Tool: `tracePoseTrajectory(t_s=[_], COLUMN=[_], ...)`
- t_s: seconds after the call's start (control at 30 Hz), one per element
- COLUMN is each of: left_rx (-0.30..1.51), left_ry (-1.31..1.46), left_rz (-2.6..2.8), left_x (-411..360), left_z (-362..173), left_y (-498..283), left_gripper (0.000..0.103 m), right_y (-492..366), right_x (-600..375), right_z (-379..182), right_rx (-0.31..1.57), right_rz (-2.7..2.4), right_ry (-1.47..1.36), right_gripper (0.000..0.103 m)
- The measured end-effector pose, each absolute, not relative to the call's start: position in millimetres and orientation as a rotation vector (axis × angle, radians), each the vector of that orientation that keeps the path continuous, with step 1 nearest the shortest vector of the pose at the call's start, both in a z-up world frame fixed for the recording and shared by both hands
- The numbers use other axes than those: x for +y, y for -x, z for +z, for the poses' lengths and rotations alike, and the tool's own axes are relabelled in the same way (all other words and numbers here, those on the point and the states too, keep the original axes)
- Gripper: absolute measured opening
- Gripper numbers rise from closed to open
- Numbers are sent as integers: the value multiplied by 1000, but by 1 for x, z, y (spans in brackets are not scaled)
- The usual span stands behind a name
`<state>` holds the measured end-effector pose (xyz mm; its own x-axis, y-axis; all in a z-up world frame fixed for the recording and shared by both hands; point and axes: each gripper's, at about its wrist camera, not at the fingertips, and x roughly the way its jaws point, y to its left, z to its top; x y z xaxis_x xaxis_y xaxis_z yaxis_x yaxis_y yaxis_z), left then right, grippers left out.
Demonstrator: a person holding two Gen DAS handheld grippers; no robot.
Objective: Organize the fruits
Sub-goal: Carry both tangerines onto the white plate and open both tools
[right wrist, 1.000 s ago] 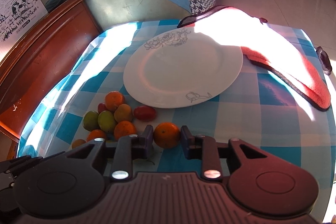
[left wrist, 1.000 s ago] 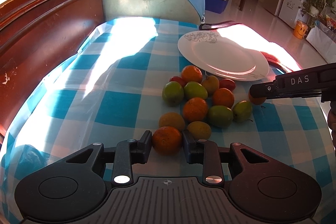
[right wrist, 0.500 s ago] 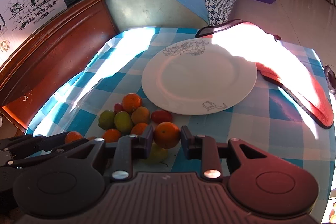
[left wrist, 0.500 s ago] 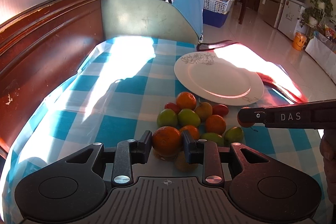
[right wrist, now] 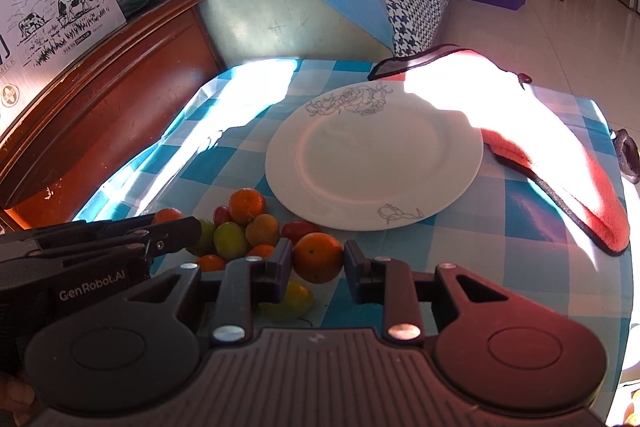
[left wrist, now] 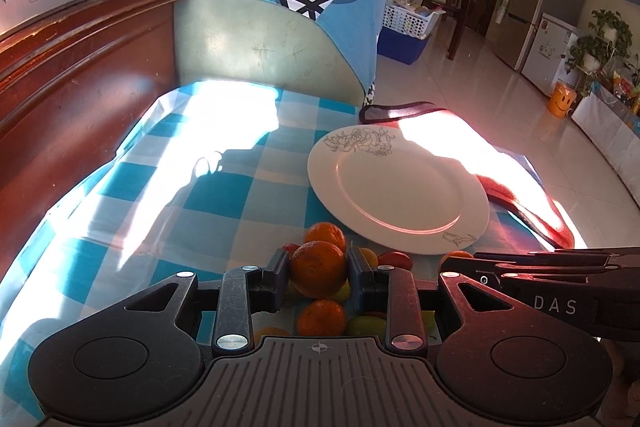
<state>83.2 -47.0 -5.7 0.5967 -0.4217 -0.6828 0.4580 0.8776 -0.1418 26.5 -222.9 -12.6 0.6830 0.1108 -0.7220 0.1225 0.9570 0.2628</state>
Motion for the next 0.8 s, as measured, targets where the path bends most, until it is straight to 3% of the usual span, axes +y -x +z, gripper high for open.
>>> tracePoseTrajectory(t_s=[0.8], left_rx=[783], left_ry=[-69], left_rz=[-599], left_x=[-105], left_z=[-20], left_y=[-142], left_gripper=[28], right_y=[-69], right_x=[-258], right_z=[-17], right_rx=[840], right_rz=[-32], right_ry=[-371], right_gripper=[28])
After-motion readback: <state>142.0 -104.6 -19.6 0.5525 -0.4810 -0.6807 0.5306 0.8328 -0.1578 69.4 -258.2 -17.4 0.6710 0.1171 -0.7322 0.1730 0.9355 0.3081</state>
